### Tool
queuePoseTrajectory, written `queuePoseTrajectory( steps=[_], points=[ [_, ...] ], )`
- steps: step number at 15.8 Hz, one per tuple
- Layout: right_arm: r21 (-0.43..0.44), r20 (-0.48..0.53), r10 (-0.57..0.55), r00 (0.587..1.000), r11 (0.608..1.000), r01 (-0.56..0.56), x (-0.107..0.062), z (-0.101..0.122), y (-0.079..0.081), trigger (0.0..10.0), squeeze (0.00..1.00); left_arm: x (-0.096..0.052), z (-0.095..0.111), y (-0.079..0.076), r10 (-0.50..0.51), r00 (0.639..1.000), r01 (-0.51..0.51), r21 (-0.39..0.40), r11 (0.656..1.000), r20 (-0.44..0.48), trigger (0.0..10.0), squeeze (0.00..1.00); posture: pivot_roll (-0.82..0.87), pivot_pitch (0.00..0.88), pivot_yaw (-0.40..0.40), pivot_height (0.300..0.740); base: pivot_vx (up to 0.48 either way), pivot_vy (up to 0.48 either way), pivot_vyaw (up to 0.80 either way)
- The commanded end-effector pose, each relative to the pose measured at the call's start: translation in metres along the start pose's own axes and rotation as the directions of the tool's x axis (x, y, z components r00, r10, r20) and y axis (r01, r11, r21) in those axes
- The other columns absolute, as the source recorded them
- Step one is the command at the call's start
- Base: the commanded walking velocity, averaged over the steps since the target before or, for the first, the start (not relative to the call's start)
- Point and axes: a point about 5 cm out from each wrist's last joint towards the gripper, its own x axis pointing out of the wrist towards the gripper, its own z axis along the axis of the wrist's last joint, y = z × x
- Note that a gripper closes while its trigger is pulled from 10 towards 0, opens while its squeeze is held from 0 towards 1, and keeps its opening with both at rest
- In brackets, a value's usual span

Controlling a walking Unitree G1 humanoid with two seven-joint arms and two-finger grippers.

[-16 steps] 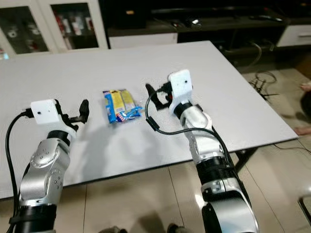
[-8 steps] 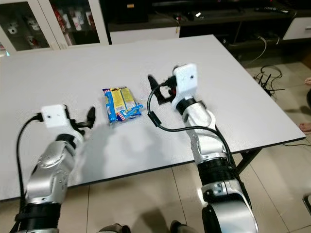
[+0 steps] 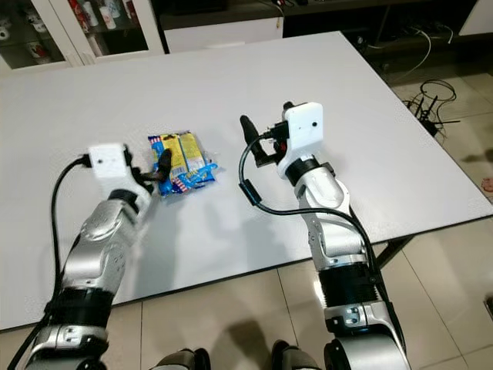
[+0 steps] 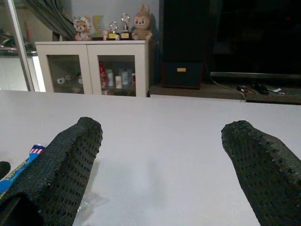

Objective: Picking trash to rubbish bin

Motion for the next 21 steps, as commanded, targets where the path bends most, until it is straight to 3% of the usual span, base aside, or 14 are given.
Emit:
queuePoseTrajectory(
  steps=[1, 5, 11, 14, 15, 16, 21],
  points=[
    [0.002, 0.005, 0.001, 1.000, 1.000, -0.001, -0.001, 0.003, 0.002, 10.0, 0.00, 0.003, -0.005, -0.003, -0.021, 1.000, 0.021, 0.002, 1.000, -0.012, 10.0, 0.00, -0.13, 0.150, 0.063, 0.740, 0.000, 0.000, 0.00],
    [0.000, 0.004, -0.001, 1.000, 1.000, 0.001, -0.001, 0.005, 0.002, 10.0, 0.00, 0.006, -0.015, -0.006, -0.032, 0.998, 0.032, 0.007, 0.999, -0.051, 10.0, 0.00, -0.13, 0.148, 0.066, 0.740, 0.000, 0.000, 0.00],
    [0.002, -0.002, 0.002, 1.000, 1.000, -0.002, -0.001, 0.006, 0.003, 10.0, 0.00, 0.007, -0.050, 0.007, 0.044, 0.967, -0.040, 0.020, 0.999, -0.253, 10.0, 0.00, -0.13, 0.146, 0.065, 0.740, 0.000, 0.000, 0.00],
    [0.004, -0.004, 0.002, 1.000, 1.000, -0.002, -0.002, 0.006, 0.003, 10.0, 0.00, 0.010, -0.052, 0.005, 0.028, 0.967, -0.025, 0.016, 1.000, -0.252, 10.0, 0.00, -0.13, 0.148, 0.066, 0.740, 0.000, 0.000, 0.00],
    [0.005, -0.004, 0.003, 1.000, 1.000, -0.003, -0.002, 0.006, 0.003, 10.0, 0.00, 0.010, -0.051, 0.004, 0.019, 0.969, -0.017, 0.010, 1.000, -0.246, 4.5, 0.00, -0.13, 0.151, 0.066, 0.740, 0.000, 0.000, 0.00],
    [0.005, -0.005, 0.004, 1.000, 1.000, -0.004, -0.002, 0.006, 0.004, 10.0, 0.00, 0.010, -0.051, 0.003, 0.013, 0.971, -0.012, 0.007, 1.000, -0.241, 0.0, 0.00, -0.13, 0.151, 0.066, 0.740, 0.000, 0.000, 0.00],
    [0.006, -0.007, 0.006, 1.000, 1.000, -0.006, -0.001, 0.006, 0.004, 10.0, 0.00, 0.010, -0.051, 0.002, -0.010, 0.976, 0.004, -0.029, 1.000, -0.216, 0.0, 0.00, -0.12, 0.150, 0.066, 0.740, 0.000, 0.000, 0.00]
  ],
)
